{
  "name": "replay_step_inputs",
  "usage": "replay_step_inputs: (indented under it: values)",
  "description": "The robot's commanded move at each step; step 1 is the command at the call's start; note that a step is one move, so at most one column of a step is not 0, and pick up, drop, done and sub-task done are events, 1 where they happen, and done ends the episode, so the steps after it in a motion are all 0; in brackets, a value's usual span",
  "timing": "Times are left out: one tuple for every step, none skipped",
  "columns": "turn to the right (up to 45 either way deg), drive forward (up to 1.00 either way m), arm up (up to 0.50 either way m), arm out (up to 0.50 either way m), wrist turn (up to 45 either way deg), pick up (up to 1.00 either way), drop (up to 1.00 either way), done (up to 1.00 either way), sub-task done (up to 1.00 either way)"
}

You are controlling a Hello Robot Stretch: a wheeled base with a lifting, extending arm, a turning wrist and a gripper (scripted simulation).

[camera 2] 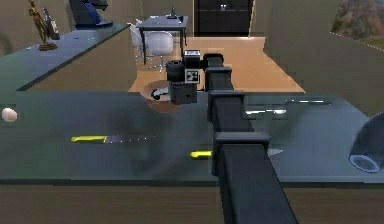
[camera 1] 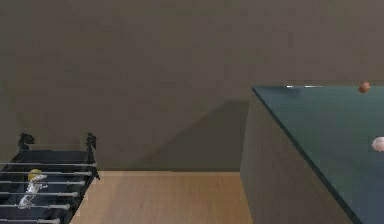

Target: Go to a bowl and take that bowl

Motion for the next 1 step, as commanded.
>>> replay_step_inputs:
  values:
    - [0.0,0.0,0.0,0.0,0.0,0.0,0.0,1.0,0.0]
